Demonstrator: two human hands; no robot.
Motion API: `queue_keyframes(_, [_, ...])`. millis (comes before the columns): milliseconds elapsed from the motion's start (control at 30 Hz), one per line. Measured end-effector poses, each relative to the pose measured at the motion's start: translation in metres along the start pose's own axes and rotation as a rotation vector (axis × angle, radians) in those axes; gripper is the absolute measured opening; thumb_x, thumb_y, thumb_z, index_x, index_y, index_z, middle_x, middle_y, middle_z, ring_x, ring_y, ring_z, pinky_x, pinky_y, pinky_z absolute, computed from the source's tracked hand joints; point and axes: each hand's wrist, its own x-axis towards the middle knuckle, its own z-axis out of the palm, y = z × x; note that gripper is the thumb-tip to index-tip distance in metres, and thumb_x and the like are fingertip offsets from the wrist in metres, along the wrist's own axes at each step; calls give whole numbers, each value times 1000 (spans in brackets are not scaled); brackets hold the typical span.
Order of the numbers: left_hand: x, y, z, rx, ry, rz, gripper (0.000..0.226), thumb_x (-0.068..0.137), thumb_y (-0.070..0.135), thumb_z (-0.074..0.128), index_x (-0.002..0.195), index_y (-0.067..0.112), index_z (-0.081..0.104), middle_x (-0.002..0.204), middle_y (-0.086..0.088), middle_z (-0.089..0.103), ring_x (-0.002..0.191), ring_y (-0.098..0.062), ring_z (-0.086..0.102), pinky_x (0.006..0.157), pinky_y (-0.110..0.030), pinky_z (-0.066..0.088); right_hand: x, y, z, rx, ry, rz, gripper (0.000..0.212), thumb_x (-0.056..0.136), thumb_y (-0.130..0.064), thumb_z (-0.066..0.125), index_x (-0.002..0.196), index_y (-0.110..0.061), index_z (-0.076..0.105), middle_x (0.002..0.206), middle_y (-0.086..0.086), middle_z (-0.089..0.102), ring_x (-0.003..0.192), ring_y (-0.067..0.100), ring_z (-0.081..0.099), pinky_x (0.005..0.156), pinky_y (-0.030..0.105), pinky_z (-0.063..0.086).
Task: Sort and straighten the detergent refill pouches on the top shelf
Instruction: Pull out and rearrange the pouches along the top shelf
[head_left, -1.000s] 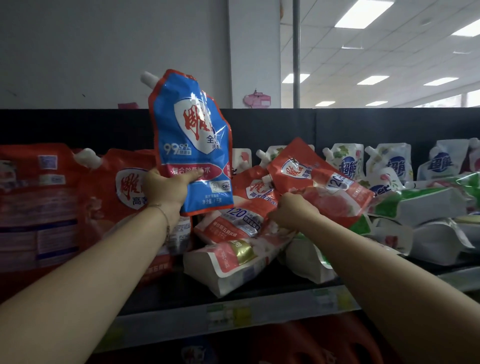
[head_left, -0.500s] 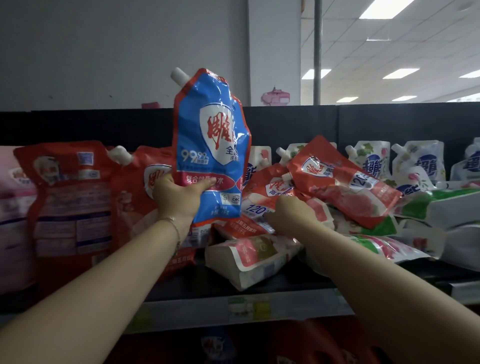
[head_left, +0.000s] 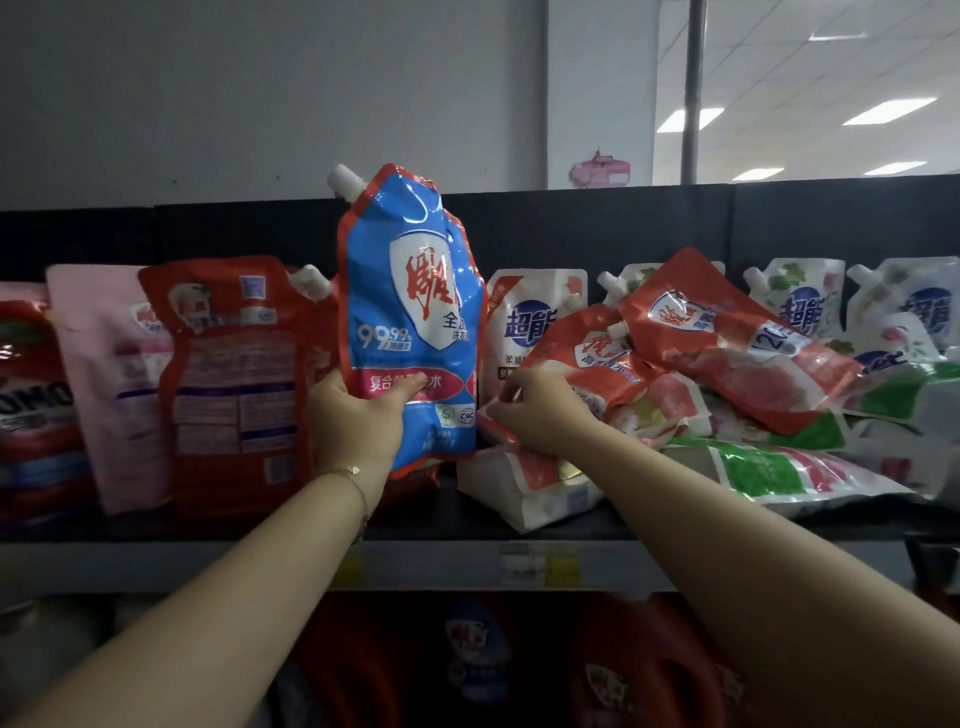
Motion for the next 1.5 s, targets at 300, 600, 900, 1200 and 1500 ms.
queue_keyframes(300, [-19,-28,-17,101,70,58,32,63,26,89,83,8,72,81,-2,72,75,-16,69,75,-41,57,-6,-33,10,78,-323,-83,64,72,-42,80,124,-19,50,118,-3,59,104,17,57,81,27,46])
queue_keyframes(600, [-15,-47,-10,242,-168,257,81,63,23,89,133,13,49,130,-2,57,118,-16,53,105,-32,40,11,-42,23,-587,-318,17,70,76,-54,73,133,-22,47,130,5,54,120,31,50,101,44,37])
queue_keyframes(900, [7,-56,8,225,-189,37,63,80,21,77,131,0,48,123,-11,59,114,-24,56,83,-8,29,21,-44,37,-491,-168,74,55,74,-40,79,117,-16,56,118,5,60,112,28,55,98,41,37])
queue_keyframes(1200, [-10,-57,13,67,-214,-203,37,77,34,78,102,15,59,104,2,63,100,-19,63,83,-26,45,16,-42,26,-449,-134,-2,40,79,-37,74,106,-12,58,104,6,64,98,27,61,84,38,46])
queue_keyframes(1500, [-31,-45,-24,282,-6,219,93,51,43,89,118,4,39,118,-10,47,110,-26,47,92,-42,45,-5,-27,0,-252,-304,-82,30,81,-43,71,89,-15,61,87,-1,62,80,16,59,65,27,47])
